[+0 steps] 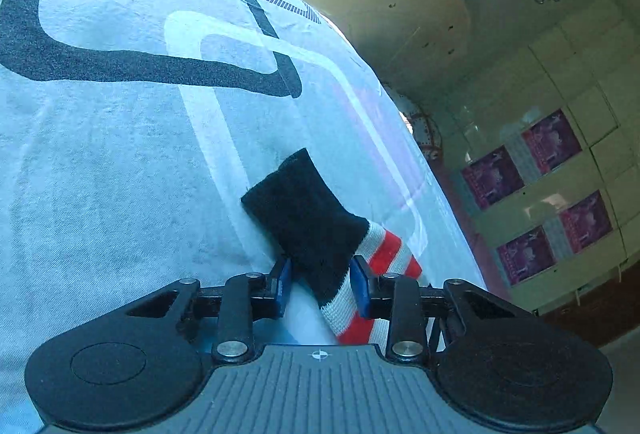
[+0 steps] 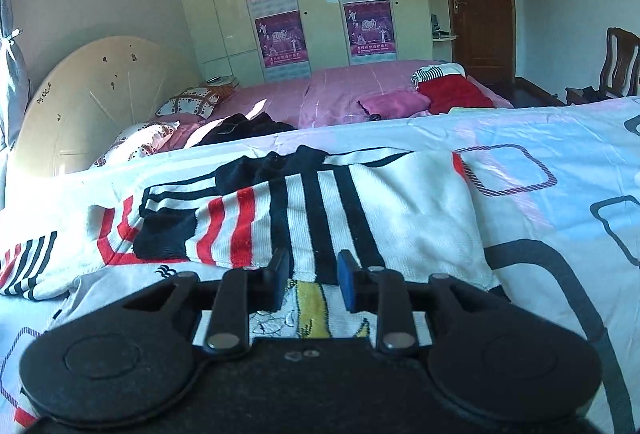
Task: Fold small clothes
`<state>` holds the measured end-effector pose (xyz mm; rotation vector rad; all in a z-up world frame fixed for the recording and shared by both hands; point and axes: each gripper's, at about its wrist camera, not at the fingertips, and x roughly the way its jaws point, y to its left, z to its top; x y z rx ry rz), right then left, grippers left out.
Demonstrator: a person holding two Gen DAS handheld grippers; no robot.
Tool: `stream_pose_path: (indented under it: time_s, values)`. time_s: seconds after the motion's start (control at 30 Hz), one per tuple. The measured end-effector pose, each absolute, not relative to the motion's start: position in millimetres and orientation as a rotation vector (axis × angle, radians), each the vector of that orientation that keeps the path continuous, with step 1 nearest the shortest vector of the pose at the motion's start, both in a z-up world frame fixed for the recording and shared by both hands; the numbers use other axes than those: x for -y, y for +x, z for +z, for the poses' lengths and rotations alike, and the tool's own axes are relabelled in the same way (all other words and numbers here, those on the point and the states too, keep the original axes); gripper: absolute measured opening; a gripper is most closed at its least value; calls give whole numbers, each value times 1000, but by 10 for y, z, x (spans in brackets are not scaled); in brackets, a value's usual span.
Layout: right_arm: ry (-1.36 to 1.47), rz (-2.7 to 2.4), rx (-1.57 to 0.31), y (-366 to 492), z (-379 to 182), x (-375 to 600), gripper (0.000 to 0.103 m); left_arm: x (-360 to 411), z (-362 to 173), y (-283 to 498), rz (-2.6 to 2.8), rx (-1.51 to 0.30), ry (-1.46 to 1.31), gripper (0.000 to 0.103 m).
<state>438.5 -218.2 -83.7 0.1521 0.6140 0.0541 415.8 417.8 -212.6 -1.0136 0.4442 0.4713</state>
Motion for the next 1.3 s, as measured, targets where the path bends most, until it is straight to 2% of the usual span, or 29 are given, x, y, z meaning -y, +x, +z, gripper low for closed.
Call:
stream_pose_path:
  time_s: [0.07, 0.2, 0.27, 0.33, 0.57, 0.83, 1.07, 1.23, 1.3]
  values:
    - [152, 44, -613, 4380, -824, 2134, 28, -4229, -2179, 4190, 468, -422, -1039, 27]
    - [176, 17, -618, 4382, -838, 2136, 28, -4326, -2273, 4254, 443, -396, -1058, 23]
    - [196, -2, -626, 4386, -856, 2174, 28, -4336, -2277, 4290, 438, -414, -1013, 12]
    - [219, -17, -626, 4373, -864, 2226, 28, -4331, -2279, 4323, 433, -421, -978, 6]
    - [230, -38, -615, 4320, -877, 2397, 28, -3967, -1736, 4468, 347, -358, -822, 5]
    - [249, -45, -599, 4298, -910, 2648, 28, -2593, -967, 5013, 99, -361, -486, 5]
    - [238, -54, -581, 4186, -849, 2963, 28, -1236, -922, 5417, -78, -453, -324, 5]
    - [261, -71, -589, 4109, -831, 3213, 31, -476, -1171, 5653, -127, -611, -199, 5]
    - [272, -68, -592, 4091, -833, 3269, 35, -246, -1290, 5677, -128, -659, -134, 11]
